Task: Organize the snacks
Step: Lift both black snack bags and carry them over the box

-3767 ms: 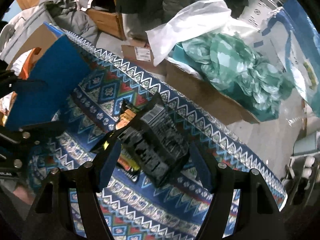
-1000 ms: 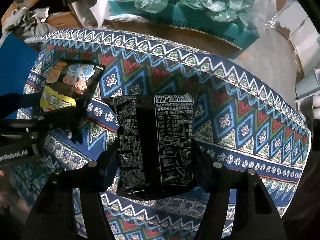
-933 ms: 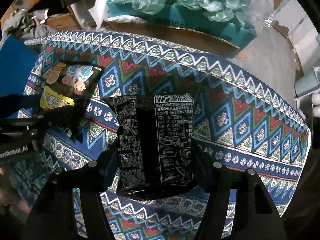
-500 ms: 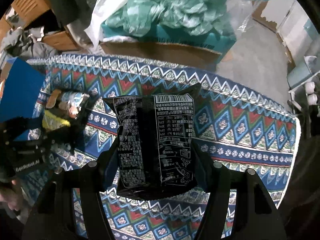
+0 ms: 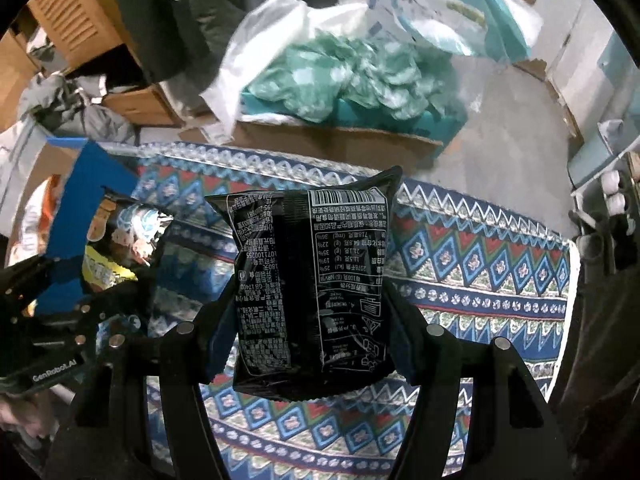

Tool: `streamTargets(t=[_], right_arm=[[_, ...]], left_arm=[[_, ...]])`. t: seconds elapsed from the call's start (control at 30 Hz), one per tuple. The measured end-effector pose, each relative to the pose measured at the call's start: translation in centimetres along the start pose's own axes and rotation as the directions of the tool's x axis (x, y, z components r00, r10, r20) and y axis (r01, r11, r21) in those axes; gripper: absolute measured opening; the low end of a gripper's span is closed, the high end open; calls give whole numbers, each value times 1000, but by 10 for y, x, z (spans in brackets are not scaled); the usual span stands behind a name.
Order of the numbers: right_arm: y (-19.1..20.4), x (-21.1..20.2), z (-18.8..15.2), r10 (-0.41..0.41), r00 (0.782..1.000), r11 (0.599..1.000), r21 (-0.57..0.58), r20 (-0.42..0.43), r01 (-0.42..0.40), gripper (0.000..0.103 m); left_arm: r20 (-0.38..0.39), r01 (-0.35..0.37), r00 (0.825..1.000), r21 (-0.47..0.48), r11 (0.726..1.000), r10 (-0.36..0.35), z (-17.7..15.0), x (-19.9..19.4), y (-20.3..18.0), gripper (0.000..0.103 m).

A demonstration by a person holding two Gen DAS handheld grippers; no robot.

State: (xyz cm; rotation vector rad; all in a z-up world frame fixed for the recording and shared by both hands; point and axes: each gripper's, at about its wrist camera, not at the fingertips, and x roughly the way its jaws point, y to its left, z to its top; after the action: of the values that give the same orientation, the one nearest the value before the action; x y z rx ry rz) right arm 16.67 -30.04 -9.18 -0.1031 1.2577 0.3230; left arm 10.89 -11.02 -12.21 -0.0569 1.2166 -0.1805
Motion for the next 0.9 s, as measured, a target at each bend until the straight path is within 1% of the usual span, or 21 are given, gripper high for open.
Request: streamTargets(t=[0.13, 0.43, 0.57, 0.9], right_arm=[[18, -13, 5, 14, 1000, 1000, -17, 24, -14, 65], [64, -31, 17, 57, 997, 995, -80, 54, -53, 65], [87, -36, 24, 78, 995, 991, -114, 61, -71, 65], [142, -40, 43, 140, 988, 975, -183, 66, -126, 65]], left_arm=[[32, -5, 999, 17, 1000, 4, -7, -22, 8, 58], [91, -10, 996, -7, 1000, 11, -17, -70, 41, 58], [107, -7, 994, -39, 999, 11, -19, -84, 62, 58], [141, -43, 988, -121, 992, 60, -25, -108, 118, 58]])
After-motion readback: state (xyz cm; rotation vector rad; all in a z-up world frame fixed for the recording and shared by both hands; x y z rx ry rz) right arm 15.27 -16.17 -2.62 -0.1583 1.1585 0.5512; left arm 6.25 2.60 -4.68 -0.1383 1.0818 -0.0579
